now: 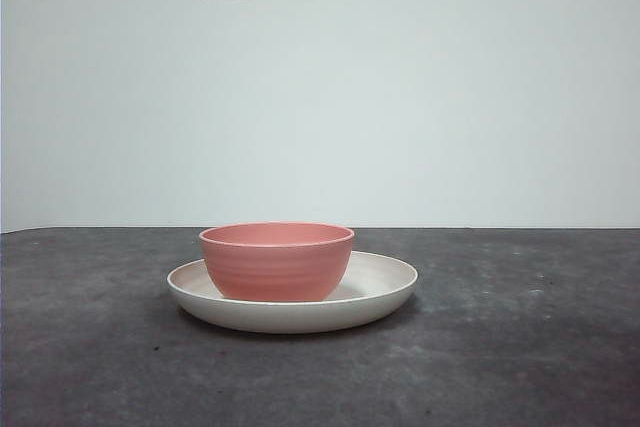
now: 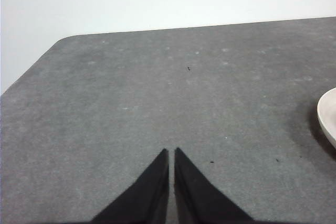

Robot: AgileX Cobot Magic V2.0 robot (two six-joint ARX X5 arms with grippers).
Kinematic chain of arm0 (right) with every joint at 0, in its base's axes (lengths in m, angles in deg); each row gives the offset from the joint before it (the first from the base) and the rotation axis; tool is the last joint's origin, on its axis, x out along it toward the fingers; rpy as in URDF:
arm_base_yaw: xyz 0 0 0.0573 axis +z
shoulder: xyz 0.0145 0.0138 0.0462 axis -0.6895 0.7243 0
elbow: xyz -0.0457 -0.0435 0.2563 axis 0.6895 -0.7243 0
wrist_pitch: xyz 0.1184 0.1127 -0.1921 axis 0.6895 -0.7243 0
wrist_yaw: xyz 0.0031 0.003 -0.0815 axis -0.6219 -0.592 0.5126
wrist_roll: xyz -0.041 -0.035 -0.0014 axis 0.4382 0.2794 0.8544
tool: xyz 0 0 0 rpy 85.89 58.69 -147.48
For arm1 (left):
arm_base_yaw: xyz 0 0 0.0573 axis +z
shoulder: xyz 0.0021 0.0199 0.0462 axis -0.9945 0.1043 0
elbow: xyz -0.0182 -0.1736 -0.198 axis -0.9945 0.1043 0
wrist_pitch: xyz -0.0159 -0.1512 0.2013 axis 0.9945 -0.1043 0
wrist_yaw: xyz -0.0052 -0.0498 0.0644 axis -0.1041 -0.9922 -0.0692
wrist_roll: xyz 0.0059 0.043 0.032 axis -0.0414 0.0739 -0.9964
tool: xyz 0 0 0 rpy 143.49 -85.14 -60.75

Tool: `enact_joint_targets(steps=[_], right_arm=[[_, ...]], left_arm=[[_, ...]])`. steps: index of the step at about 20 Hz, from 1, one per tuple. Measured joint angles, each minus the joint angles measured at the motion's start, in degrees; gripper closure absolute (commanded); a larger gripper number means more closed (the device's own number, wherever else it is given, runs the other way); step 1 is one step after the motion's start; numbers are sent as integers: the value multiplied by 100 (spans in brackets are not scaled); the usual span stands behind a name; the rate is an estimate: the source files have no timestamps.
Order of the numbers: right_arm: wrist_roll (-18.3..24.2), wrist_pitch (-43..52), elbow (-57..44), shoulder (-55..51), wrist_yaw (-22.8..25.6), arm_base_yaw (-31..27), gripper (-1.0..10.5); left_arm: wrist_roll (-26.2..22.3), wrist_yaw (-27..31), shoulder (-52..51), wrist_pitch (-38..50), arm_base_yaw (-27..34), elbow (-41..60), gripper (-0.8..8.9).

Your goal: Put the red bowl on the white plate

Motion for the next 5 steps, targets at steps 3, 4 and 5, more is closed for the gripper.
enact_joint_targets(steps=[3,4,5], right_arm=[[-50,11,0,0,0,0,934],[-50,11,0,0,0,0,934],[-50,11,0,0,0,0,934]], left_arm=[[0,0,0,-2,0,0,794],[0,0,-2,-2,0,0,794],[0,0,0,-2,0,0,794]])
